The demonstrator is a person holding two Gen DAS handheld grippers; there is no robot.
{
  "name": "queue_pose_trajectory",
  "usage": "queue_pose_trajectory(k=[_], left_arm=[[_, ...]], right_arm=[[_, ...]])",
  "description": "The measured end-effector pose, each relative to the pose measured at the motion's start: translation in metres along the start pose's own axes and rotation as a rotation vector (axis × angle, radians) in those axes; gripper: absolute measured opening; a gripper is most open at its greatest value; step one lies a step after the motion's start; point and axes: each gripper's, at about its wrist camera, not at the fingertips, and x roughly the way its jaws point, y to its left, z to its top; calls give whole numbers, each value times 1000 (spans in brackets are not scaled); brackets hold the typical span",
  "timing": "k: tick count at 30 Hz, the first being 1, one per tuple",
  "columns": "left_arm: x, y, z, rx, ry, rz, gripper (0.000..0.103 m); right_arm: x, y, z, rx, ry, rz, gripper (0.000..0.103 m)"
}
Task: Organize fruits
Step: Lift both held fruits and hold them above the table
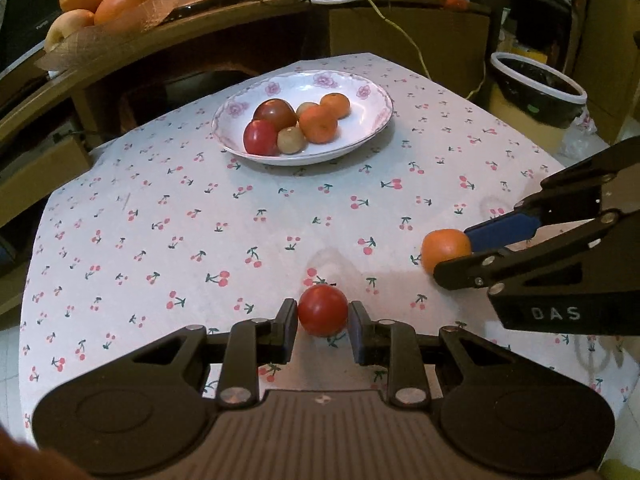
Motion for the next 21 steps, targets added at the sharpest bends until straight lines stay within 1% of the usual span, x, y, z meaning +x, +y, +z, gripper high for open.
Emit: queue_pose_trajectory(k=[2, 8, 10, 14, 21], left_arm=[[2, 0, 1, -7, 7, 0, 33], [6, -2, 0, -9, 35, -16, 33], [6, -2, 1, -17, 41, -27, 33], [5, -7, 2, -1, 53, -32, 33], [7, -13, 6, 30, 65, -11, 33]], right_arm=[[2, -1, 1, 4, 5, 0, 36], [6, -2, -1, 10, 22, 6, 36], [6, -3, -2, 15, 26, 5, 35], [5, -4, -3, 26, 29, 5, 33], [6, -1, -2, 21, 26, -4, 33]])
